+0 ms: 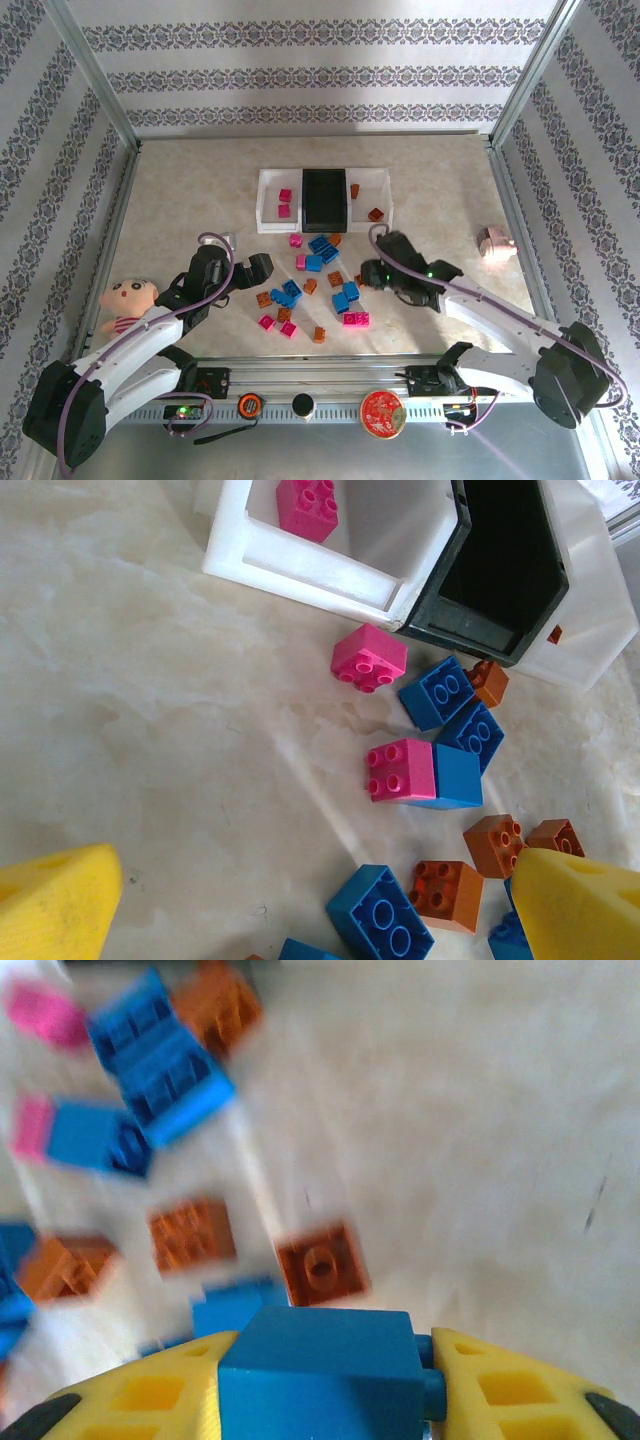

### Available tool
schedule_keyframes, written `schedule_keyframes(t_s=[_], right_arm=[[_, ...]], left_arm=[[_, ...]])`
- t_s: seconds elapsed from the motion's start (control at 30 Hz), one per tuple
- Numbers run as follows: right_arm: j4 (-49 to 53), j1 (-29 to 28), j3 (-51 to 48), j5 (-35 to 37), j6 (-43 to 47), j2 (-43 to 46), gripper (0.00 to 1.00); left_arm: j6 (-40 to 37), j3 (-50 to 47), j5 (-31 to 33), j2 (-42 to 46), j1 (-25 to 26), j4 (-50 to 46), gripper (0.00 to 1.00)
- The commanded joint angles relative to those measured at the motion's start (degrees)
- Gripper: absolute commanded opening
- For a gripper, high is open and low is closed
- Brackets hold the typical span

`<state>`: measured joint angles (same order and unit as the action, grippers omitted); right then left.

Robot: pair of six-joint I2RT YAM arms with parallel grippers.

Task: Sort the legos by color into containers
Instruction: Place the lego in the container.

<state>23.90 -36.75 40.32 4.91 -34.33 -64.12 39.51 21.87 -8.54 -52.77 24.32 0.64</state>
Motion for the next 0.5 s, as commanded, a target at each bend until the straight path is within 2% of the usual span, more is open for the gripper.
schedule_keyframes(t_s=[0.0,0.1,0.3,0.47], right_arm=[[-4.1,3.0,7.2,-0.6,5.8,-4.8,0.28],[-6.7,5.2,14.3,-1.9,8.2,-12.5,0.27],[-6.3,4.2,32.0,-6.6,14.1,-30.2,0.27],[-3.2,4.4,44.6,-3.4,15.0,-43.2,0.29]], left_arm=[[-0.2,1.0,1.0,0.9,0.3,-1.4,1.0],[-0.2,1.4,1.2,1.4,0.4,-2.8,1.0],[-0.1,0.6,2.2,3.6,0.3,-5.0,1.0],[0.0,0.6,2.4,4.8,0.0,-7.2,1.0]])
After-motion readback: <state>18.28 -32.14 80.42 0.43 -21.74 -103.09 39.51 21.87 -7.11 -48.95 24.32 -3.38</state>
